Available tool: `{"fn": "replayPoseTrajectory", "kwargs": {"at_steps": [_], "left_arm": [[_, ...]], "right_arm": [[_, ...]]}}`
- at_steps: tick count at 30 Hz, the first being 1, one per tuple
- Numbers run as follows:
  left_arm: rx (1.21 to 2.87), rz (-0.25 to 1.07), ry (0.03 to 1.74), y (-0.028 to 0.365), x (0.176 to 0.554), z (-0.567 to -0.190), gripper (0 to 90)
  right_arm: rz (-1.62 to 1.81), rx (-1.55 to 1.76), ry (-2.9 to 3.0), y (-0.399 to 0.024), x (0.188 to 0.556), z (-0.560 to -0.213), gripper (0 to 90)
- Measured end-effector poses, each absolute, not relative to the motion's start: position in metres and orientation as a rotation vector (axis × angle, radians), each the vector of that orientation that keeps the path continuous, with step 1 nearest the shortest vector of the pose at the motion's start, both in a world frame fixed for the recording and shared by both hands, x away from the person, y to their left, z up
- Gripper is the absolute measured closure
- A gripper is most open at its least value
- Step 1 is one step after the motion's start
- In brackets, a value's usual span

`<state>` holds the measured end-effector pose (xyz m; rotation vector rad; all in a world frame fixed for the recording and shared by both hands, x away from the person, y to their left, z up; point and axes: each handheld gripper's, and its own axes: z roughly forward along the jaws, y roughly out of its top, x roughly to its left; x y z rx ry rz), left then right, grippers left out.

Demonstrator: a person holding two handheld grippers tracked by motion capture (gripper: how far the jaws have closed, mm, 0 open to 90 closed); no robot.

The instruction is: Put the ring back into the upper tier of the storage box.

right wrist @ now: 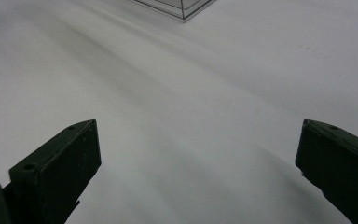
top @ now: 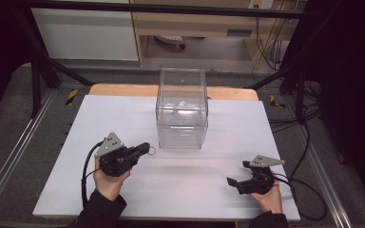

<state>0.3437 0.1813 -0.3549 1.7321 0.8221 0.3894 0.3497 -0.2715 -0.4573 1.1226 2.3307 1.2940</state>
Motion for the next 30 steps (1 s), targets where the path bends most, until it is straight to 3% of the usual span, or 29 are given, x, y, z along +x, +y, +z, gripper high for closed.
{"fn": "replayPoseTrajectory", "kwargs": {"at_steps": [30], "left_arm": [[1.657,0.407,0.781,0.182,0.343,-0.330,86.5]], "right_arm": [[1.293,1.125,2.330,-0.271,0.349,-0.457,0.4]]}}
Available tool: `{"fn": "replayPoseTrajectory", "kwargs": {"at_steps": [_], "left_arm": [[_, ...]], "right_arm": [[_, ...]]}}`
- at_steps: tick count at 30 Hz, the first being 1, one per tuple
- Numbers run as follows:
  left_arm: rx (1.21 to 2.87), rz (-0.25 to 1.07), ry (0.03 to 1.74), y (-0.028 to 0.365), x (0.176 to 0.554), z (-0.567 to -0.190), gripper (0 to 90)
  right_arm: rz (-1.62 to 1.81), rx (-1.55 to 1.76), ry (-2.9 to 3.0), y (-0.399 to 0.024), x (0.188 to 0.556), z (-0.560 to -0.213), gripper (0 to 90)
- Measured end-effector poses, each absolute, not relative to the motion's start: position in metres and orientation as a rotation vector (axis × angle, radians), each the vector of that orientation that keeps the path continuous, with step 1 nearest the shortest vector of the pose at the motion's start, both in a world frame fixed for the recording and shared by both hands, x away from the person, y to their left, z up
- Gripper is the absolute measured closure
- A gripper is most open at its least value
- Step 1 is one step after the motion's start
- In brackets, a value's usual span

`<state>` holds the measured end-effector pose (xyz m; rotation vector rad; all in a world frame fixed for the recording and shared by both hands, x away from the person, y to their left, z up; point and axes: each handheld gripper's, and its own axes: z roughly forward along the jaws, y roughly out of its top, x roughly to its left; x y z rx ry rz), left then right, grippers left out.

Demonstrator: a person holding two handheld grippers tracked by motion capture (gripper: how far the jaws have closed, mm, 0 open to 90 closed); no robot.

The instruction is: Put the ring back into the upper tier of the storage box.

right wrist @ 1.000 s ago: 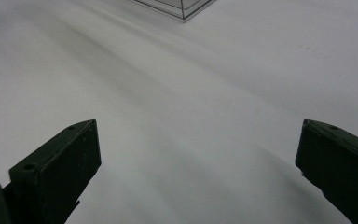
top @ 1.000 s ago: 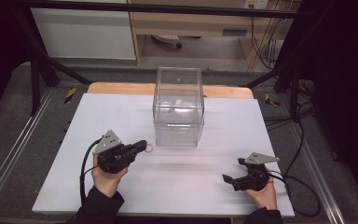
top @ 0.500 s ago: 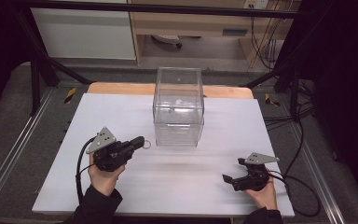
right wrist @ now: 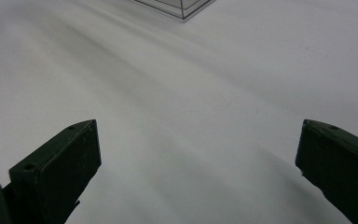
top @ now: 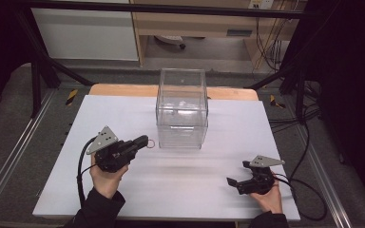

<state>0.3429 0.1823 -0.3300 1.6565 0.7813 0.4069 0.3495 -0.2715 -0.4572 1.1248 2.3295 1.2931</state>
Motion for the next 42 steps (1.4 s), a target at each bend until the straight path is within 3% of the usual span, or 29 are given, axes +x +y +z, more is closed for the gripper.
{"fn": "replayPoseTrajectory", "kwargs": {"at_steps": [42], "left_arm": [[1.594,0.451,0.736,0.170,0.359,-0.296,86.6]], "right_arm": [[1.292,1.121,2.326,-0.272,0.349,-0.457,0.4]]}}
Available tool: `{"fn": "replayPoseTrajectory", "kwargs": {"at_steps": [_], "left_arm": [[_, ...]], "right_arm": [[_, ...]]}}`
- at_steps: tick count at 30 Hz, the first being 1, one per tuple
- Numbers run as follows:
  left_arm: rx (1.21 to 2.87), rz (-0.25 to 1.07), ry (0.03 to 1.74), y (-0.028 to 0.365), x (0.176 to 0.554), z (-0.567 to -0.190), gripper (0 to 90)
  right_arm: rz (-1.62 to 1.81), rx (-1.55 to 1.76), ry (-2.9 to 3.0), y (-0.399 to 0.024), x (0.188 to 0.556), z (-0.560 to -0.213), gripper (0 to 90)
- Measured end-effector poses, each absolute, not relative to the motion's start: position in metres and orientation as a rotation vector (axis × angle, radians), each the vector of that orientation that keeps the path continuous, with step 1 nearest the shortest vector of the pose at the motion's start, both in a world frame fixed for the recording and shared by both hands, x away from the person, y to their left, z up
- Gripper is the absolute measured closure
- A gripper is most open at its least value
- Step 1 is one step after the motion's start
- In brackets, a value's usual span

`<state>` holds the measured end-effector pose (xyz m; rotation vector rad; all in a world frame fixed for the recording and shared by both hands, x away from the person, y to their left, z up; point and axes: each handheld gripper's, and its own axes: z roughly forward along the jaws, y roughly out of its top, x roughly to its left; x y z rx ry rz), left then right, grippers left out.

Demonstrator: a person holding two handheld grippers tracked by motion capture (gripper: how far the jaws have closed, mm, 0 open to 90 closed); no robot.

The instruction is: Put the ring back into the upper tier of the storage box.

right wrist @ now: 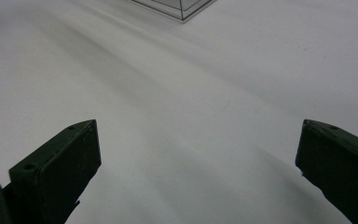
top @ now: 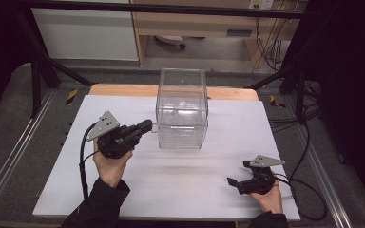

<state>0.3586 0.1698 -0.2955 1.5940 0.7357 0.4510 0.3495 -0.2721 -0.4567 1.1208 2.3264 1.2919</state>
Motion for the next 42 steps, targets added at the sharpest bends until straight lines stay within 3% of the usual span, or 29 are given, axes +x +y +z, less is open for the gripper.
{"fn": "replayPoseTrajectory", "kwargs": {"at_steps": [42], "left_arm": [[1.657,0.457,0.755,0.138,0.394,-0.284,86.5]], "right_arm": [[1.293,1.121,2.326,-0.272,0.349,-0.456,0.4]]}}
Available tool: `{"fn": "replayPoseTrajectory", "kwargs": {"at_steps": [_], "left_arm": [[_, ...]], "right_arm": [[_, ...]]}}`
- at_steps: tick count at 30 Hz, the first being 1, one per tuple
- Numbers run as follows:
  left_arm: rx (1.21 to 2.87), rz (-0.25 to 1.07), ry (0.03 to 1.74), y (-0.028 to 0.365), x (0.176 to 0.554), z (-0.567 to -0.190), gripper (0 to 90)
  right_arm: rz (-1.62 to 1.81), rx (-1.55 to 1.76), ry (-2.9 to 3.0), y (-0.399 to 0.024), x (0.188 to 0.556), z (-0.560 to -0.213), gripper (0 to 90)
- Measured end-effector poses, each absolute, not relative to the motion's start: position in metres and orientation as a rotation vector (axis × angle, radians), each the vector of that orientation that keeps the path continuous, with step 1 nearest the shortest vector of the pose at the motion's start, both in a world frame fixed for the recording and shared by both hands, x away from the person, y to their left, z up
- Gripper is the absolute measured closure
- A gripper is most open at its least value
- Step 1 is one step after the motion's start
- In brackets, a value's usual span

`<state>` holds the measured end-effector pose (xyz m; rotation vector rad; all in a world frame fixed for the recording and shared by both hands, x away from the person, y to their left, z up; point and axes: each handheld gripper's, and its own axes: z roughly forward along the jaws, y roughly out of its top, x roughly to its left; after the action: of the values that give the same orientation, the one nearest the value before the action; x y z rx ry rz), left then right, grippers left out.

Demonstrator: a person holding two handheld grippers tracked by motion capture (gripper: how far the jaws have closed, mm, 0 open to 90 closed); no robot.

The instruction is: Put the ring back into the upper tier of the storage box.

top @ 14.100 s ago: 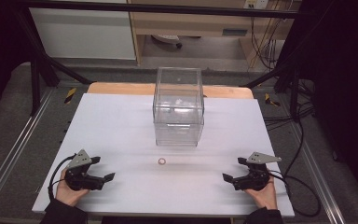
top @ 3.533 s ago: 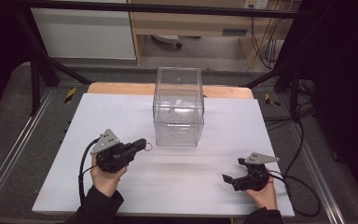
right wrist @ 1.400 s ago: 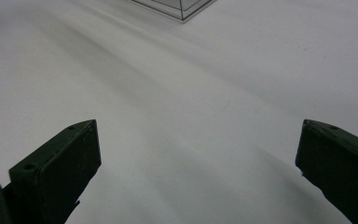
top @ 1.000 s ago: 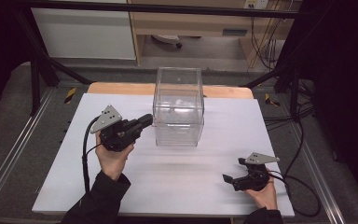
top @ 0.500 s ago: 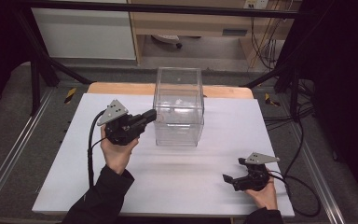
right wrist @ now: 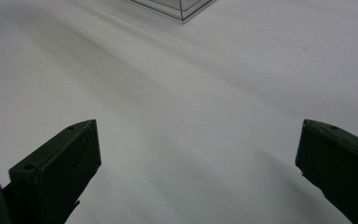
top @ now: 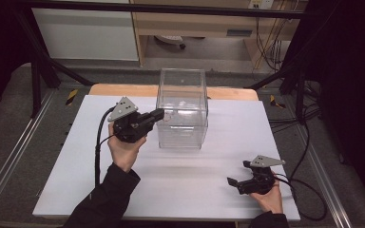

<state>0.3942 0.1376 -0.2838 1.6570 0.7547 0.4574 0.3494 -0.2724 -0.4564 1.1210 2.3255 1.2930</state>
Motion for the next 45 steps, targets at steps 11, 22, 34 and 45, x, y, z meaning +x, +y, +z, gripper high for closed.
{"fn": "replayPoseTrajectory", "kwargs": {"at_steps": [11,22,34,45], "left_arm": [[1.696,0.459,0.764,0.129,0.403,-0.285,86.5],[1.742,0.448,0.779,0.123,0.410,-0.291,86.5],[1.783,0.410,0.800,0.121,0.415,-0.296,86.1],[1.785,0.414,0.785,0.121,0.413,-0.292,77.3]], "right_arm": [[1.291,1.122,2.327,-0.272,0.349,-0.456,0.4],[1.291,1.121,2.329,-0.272,0.350,-0.456,0.4],[1.293,1.122,2.326,-0.273,0.349,-0.456,0.4],[1.293,1.122,2.327,-0.273,0.350,-0.456,0.4]]}}
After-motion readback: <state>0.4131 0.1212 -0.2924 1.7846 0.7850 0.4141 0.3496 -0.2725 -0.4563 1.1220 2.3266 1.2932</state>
